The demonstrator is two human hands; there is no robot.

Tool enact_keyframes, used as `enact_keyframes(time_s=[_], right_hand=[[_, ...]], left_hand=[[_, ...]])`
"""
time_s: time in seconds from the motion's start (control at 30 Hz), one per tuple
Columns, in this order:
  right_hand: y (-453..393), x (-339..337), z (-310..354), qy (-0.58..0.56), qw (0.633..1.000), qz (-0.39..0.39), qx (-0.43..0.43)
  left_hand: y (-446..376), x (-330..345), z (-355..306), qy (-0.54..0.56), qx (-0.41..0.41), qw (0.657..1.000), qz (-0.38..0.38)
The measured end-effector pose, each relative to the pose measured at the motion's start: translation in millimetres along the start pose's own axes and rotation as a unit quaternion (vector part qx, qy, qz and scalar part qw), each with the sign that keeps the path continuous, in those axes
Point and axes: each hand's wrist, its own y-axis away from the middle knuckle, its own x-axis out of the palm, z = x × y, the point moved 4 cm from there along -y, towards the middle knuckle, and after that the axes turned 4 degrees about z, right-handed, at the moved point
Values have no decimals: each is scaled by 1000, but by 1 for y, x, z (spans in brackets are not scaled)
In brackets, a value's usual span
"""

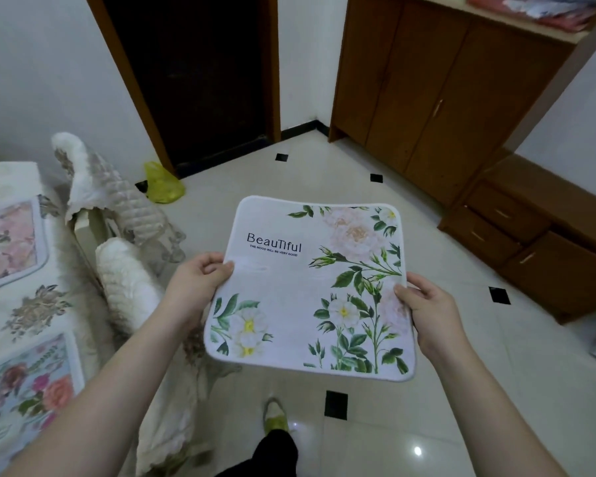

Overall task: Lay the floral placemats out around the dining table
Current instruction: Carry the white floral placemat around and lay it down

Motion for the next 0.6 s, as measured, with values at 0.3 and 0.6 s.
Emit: enact_keyframes(time_s=[0.3, 0.6], right_hand=[[-98, 70, 43, 25, 999, 16, 10], [-182, 123, 77, 37, 998, 48, -1]], left_hand=[[-101, -27, -32, 22, 3, 1000, -14], [-177, -43, -70, -14, 20, 999, -48]])
